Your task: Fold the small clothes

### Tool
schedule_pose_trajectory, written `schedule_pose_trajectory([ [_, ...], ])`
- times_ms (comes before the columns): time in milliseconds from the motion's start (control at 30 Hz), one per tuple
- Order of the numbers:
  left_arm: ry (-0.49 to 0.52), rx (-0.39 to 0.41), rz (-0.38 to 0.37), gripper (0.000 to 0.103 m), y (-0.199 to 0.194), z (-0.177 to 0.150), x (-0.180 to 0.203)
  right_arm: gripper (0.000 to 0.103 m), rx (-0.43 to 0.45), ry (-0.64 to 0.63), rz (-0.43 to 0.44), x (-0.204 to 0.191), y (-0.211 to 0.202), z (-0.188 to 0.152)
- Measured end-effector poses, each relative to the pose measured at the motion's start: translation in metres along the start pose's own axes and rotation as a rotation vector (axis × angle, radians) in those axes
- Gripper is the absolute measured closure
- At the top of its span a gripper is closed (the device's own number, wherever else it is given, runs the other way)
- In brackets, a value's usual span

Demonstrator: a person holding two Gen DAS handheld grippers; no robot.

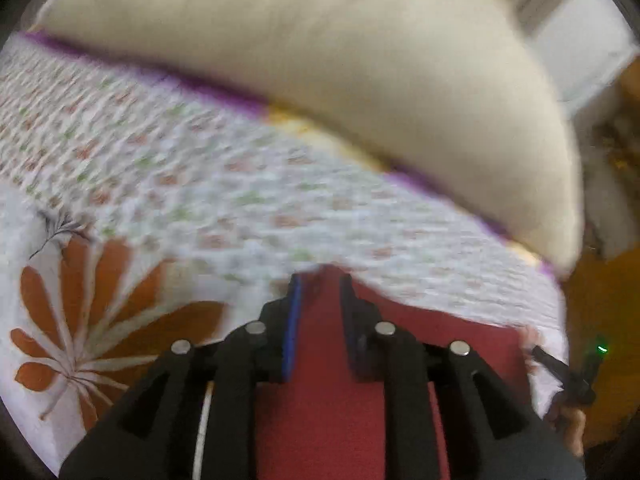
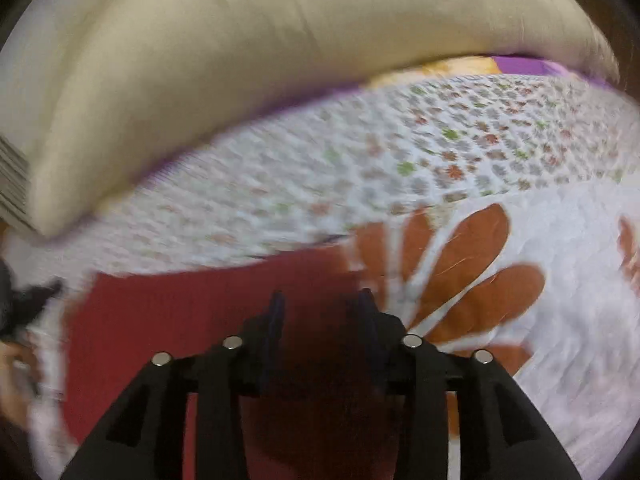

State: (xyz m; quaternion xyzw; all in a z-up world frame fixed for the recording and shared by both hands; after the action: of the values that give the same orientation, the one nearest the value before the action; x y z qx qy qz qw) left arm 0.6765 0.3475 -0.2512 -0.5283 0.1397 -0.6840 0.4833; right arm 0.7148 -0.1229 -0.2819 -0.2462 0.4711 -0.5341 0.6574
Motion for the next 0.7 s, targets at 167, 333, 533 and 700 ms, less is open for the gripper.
schedule_pose_trajectory([
  [167, -0.037, -0.202, 0.157, 0.084, 0.054, -0.039, -0.044, 0.069, -0.153, 0.095, 0.134, 0.001, 0.022, -0.042],
  [333, -0.097, -0.136, 0.065, 0.077, 0.014, -0.036, -0.047, 0.072, -0.129, 0.176, 0.125, 0.015, 0.009, -0.040],
  [533, 0.130, -0.185, -0.131, 0.073, -0.038, -0.128, -0.016, 0.071, -0.166, 0.097, 0.411, -0.037, -0.041, -0.105],
  [700, 0.024, -0.170, -0.031, 0.097, -0.041, -0.135, -0.065, 0.103, -0.219, 0.185, 0.334, 0.001, -0.009, -0.133],
])
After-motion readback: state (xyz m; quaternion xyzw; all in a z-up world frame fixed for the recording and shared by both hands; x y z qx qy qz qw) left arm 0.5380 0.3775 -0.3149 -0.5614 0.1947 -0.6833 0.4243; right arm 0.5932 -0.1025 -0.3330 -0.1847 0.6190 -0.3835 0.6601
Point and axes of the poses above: each gripper's, at about its wrist camera, not at the fingertips, and y roughly the way its jaws point, x to its right, z to its top, the point moved 10 cm from there along y, roughly the way its jaws point, and after that the axes turned 2 degrees about -z, right-handed, at the moved point
